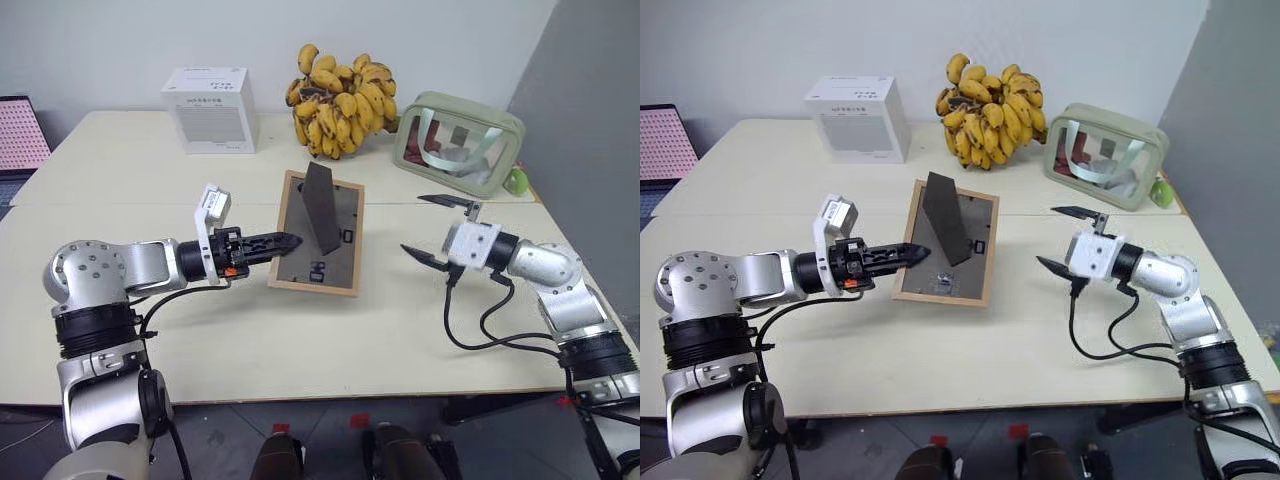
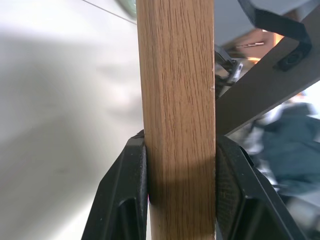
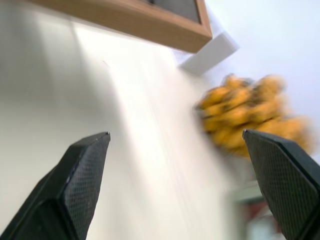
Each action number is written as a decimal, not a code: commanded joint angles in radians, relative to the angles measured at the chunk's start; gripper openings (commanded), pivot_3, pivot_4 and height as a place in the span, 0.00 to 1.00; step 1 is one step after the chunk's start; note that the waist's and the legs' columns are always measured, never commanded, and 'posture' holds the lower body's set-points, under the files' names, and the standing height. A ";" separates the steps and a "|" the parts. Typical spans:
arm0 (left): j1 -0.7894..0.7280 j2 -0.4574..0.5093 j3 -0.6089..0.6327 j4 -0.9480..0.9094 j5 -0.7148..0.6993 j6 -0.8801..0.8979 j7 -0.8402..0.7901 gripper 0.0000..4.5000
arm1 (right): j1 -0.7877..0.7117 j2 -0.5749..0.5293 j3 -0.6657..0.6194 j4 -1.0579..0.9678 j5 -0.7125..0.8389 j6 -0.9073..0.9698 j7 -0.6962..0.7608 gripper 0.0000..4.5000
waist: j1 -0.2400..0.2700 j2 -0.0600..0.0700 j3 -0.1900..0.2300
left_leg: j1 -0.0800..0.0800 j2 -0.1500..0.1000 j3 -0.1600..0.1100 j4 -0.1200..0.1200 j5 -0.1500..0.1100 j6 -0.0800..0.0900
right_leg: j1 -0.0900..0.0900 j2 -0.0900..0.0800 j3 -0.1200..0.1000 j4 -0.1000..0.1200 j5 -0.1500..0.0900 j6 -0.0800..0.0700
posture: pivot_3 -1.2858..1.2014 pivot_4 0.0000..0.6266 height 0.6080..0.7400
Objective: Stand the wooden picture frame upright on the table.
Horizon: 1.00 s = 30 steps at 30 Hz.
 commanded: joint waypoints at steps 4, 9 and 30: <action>-0.016 -0.006 -0.006 0.094 -0.292 0.005 0.254 0.29 | -0.181 0.059 0.071 0.235 -0.394 -0.346 -0.414 1.00 | 0.001 0.000 0.000 | 0.002 0.000 -0.002 0.001 0.003 -0.004 | 0.000 0.000 0.001 0.005 0.002 -0.004 | 0.52 0.24 1.00; 0.016 -0.022 -0.030 0.075 -0.473 -0.017 0.407 0.29 | -0.239 0.097 0.146 0.287 -0.527 -0.401 -0.544 1.00 | 0.010 0.000 0.000 | 0.002 -0.001 -0.003 0.002 0.004 -0.004 | 0.001 -0.001 0.002 0.008 0.003 -0.005 | 0.52 0.24 1.00; 0.164 0.030 -0.211 -0.069 -0.782 -0.237 0.581 0.29 | -0.309 0.063 0.244 0.326 -0.657 -0.442 -0.796 0.33 | 0.029 -0.001 0.000 | 0.003 -0.002 -0.003 0.002 0.007 -0.003 | 0.002 -0.002 0.001 0.010 0.004 -0.007 | 0.52 0.24 1.00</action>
